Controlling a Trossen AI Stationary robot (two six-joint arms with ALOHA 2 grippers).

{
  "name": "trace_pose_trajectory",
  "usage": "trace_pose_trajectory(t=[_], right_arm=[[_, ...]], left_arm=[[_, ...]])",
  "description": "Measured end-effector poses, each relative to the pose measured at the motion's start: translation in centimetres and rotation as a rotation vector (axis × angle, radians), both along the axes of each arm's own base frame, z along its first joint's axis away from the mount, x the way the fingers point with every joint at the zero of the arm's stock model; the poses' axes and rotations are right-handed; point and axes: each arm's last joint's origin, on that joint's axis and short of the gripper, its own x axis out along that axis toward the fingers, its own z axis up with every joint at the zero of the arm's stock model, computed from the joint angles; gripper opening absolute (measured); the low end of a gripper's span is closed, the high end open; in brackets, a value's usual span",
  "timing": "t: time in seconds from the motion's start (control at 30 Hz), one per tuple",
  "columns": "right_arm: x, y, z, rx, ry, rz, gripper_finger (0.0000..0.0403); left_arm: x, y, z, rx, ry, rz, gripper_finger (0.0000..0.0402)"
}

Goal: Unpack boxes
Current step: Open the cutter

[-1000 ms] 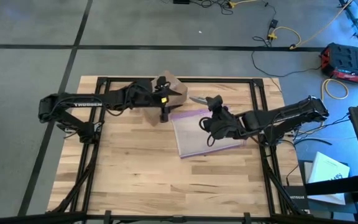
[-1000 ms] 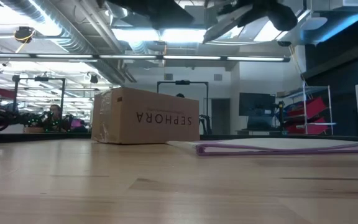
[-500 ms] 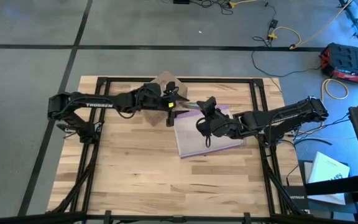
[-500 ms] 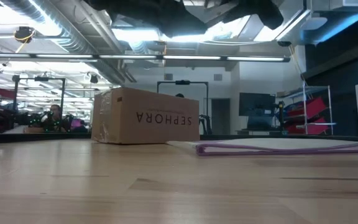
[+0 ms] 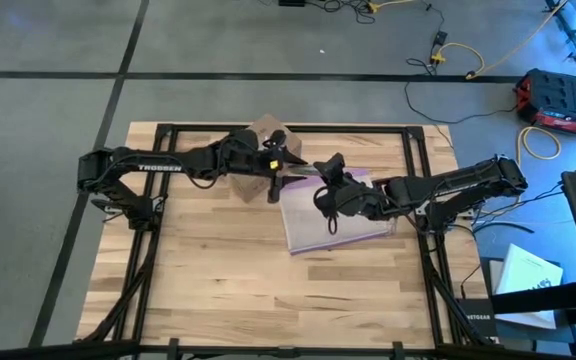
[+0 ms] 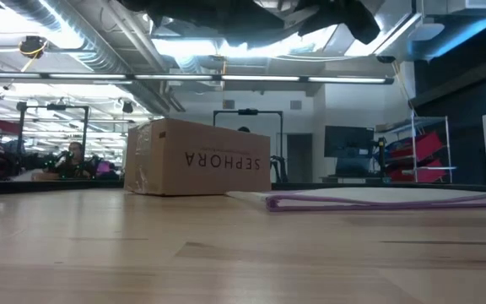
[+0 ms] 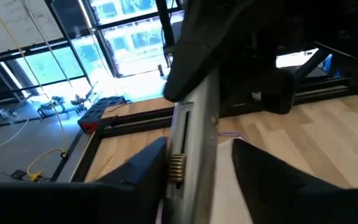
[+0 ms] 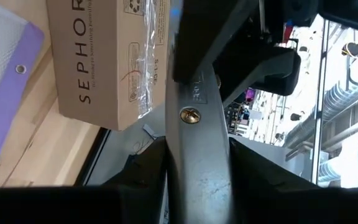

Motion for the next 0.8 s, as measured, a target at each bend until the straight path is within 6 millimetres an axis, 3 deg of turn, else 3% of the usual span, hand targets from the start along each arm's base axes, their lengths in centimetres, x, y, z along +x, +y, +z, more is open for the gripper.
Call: trace_pose_trajectory(t=[0.1, 0.67, 0.8], right_arm=[[-0.07, 0.00, -0.11, -0.014, 0.023, 0.004, 0.0112], [-0.03, -0.04, -0.01, -0.014, -0.001, -0.019, 0.0112], [0.05, -0.05, 0.12, -0.002, -0.029, -0.028, 0.0112]], left_arm=[[-0.04, -0.01, -0.08, -0.003, 0.012, -0.005, 0.0056], [-0.03, -0.03, 0.02, 0.011, 0.006, -0.005, 0.0057], [-0.05, 0.05, 0.06, 0.030, 0.003, -0.001, 0.0128]])
